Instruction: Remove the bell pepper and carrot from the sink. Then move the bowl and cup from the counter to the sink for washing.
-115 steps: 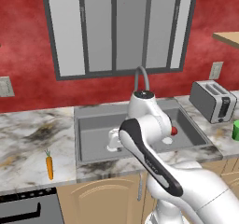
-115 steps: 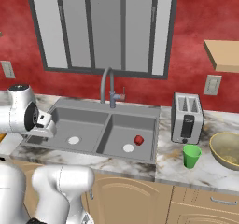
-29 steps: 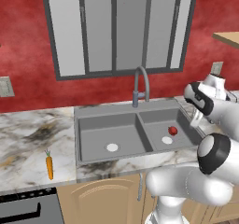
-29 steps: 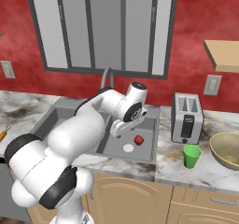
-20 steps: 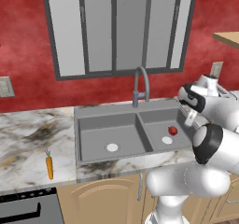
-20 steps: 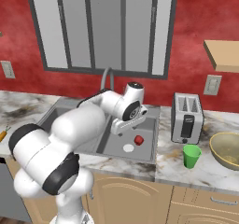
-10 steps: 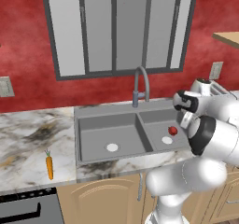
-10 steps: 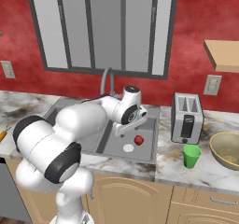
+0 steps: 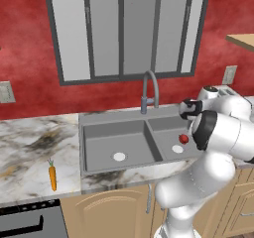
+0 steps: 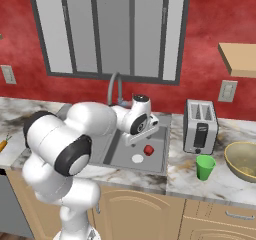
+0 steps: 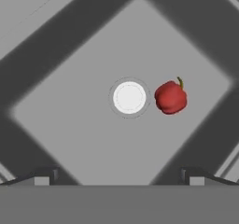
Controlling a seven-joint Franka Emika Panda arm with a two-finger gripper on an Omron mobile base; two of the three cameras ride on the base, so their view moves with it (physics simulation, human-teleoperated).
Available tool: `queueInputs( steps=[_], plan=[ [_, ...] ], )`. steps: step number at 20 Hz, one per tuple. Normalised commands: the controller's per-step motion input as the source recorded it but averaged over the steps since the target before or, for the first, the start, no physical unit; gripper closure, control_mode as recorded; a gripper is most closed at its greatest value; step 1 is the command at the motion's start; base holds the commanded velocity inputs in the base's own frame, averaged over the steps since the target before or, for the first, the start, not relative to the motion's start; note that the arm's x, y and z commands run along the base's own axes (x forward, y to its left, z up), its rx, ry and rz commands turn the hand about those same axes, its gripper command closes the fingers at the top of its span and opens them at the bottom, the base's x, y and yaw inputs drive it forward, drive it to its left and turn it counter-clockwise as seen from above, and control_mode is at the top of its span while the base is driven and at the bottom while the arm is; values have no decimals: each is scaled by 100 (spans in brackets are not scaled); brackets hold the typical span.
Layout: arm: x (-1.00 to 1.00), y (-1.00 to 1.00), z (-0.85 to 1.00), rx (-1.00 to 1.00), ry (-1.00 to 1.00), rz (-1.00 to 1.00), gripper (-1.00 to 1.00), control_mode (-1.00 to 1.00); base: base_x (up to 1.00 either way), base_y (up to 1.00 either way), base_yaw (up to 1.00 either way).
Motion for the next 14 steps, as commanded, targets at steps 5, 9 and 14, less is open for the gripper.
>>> queueInputs(
  steps=[5, 9, 14],
  plan=[
    [26, -13, -8, 0, 0, 0, -100, -100, 0, 0, 0],
    [25, -9, -12, 0, 0, 0, -100, -100, 0, 0, 0],
    [29, -5, -14, 0, 0, 0, -100, -100, 0, 0, 0]
  ],
)
